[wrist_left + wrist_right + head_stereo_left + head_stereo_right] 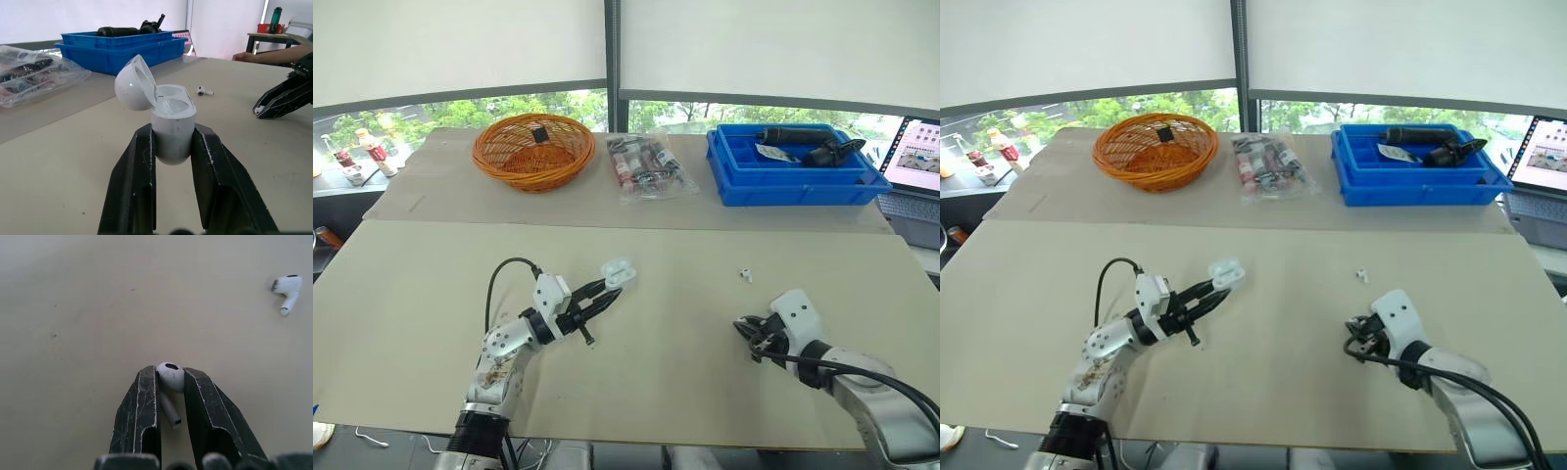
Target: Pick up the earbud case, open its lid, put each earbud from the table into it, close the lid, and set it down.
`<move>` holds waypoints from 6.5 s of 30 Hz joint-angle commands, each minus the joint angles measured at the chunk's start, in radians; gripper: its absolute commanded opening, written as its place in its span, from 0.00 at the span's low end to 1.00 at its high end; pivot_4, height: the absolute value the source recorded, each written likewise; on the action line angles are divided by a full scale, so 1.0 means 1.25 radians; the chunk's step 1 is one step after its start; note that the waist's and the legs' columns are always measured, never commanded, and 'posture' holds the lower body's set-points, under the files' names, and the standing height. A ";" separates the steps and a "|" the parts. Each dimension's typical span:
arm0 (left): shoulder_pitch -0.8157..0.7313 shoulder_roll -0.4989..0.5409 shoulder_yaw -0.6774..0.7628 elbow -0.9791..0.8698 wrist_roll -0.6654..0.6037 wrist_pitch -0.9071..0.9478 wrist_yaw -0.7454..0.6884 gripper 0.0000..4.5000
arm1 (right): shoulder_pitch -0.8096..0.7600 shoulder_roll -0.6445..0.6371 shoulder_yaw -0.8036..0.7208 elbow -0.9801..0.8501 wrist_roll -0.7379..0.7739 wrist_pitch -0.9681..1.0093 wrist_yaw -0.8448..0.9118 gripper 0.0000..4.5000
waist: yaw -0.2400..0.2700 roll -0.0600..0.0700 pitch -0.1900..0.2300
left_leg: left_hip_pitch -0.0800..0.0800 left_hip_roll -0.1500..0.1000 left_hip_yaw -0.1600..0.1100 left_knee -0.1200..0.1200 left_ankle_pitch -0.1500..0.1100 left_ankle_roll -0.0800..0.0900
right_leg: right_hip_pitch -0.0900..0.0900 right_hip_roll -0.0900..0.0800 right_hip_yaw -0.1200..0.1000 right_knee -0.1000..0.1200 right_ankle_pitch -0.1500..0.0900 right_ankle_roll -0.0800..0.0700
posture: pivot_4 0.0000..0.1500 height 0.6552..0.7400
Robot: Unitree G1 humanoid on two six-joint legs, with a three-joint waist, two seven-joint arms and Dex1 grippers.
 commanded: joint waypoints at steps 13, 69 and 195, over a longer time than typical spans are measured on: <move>0.081 0.061 0.008 -0.172 -0.035 0.042 0.016 0.11 | 0.070 -0.387 -0.017 0.159 -0.044 -0.435 0.532 0.07 | 0.002 -0.001 0.001 | 0.000 0.000 0.001 0.000 0.000 0.000 | 0.001 0.000 0.000 -0.001 0.000 0.000 | 1.00 0.89; 0.135 0.080 -0.025 -0.250 -0.033 0.105 0.060 0.11 | -0.013 -0.507 0.147 -0.150 -0.112 0.079 0.357 0.76 | 0.003 0.000 0.001 | 0.000 0.000 0.001 0.000 0.000 0.000 | 0.000 0.000 0.000 -0.001 0.000 0.000 | 1.00 0.89; -0.058 -0.042 -0.044 -0.117 0.063 0.004 0.175 0.11 | 0.158 0.073 -0.263 -0.322 0.161 -0.035 -0.114 0.85 | -0.004 -0.001 0.001 | -0.003 0.000 -0.002 0.000 0.000 0.000 | -0.001 0.000 -0.001 -0.002 0.000 0.001 | 1.00 0.89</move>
